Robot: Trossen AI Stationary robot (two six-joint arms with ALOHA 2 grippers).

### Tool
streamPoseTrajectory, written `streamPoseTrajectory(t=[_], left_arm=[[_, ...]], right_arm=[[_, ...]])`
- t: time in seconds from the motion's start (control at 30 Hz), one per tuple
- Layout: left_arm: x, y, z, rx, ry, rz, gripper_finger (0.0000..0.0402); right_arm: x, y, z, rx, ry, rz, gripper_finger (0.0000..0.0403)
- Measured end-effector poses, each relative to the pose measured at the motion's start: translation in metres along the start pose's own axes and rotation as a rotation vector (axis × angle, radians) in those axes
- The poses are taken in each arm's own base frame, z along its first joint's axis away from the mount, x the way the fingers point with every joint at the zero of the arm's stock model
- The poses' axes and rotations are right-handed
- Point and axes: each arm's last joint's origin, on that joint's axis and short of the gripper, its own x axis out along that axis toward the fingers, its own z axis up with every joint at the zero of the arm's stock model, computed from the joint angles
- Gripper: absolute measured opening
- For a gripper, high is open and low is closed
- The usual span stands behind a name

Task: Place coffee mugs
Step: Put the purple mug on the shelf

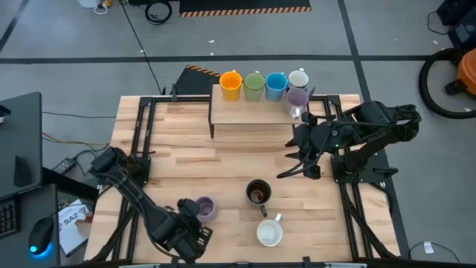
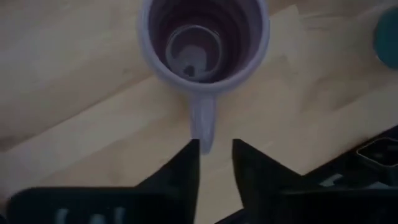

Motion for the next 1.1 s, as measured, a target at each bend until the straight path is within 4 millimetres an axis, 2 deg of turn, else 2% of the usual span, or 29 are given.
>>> streamPoseTrajectory(t=[0.23, 0.43, 0.67, 1.1], left_arm=[[0.01, -0.006, 0.009, -0.023, 0.025, 0.028, 0.0184], [0.029, -0.012, 0.007, 0.014, 0.041, 0.073, 0.0197], [0.05, -0.016, -0.002, 0.028, 0.06, 0.132, 0.0172], [0.051, -0.016, -0.001, 0.058, 0.057, 0.127, 0.0061]], right_arm=[[0.0, 0.0, 0.001, 0.001, -0.01, -0.018, 0.0151], [0.0, 0.0, 0.002, 0.004, -0.02, -0.015, 0.0151], [0.0, 0.0, 0.002, 0.004, -0.02, -0.015, 0.0151], [0.0, 0.001, 0.004, 0.006, -0.044, 0.0, 0.0151]])
